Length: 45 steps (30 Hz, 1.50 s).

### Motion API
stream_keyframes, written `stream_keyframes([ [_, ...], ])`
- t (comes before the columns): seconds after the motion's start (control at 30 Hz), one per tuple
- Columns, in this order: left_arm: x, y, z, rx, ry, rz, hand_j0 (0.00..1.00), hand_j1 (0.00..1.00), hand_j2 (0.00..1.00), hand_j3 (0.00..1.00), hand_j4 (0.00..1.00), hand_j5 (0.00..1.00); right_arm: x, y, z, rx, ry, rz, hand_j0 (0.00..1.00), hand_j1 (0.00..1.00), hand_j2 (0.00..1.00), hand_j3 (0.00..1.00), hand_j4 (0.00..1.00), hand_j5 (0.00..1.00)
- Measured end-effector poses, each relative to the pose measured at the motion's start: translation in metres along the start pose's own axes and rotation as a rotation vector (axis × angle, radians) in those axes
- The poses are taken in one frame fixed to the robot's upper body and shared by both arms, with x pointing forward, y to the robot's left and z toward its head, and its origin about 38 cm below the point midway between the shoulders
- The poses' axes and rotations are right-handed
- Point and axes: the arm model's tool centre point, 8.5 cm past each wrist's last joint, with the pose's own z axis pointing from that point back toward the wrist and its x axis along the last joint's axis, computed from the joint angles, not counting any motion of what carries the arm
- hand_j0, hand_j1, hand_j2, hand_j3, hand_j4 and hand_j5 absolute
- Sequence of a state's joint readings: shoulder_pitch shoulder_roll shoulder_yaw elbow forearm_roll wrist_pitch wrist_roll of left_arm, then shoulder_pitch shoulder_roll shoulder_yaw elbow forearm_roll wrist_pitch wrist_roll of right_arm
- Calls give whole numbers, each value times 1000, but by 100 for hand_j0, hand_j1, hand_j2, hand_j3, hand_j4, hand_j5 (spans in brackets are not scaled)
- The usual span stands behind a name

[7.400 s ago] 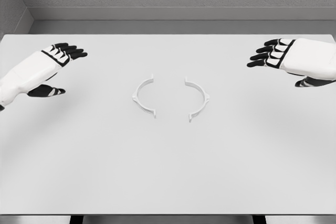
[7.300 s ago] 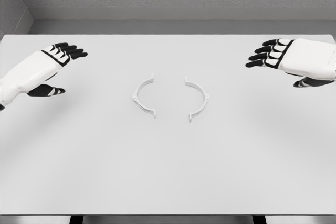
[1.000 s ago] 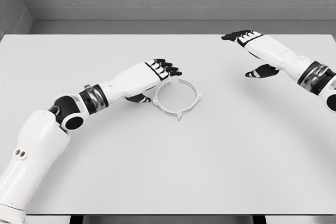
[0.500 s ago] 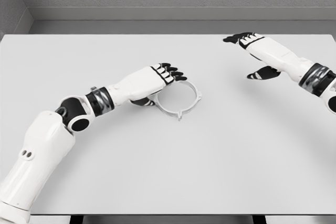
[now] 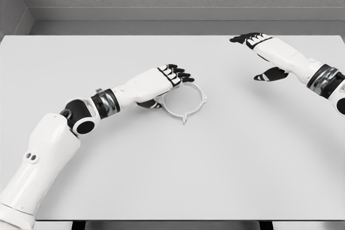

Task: Assemble PVC drainage pipe clamps

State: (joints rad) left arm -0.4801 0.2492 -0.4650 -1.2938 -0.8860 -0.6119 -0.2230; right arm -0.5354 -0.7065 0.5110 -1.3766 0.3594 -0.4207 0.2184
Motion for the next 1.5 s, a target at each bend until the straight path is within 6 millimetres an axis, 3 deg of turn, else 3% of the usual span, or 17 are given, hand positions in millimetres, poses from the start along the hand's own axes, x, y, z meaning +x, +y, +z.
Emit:
stream_keyframes([
  [1.5,-5,2,-9,15,14,31,100,100,100,100,100,100,21,-6,-2,-12,-61,18,100,100,100,100,100,100],
])
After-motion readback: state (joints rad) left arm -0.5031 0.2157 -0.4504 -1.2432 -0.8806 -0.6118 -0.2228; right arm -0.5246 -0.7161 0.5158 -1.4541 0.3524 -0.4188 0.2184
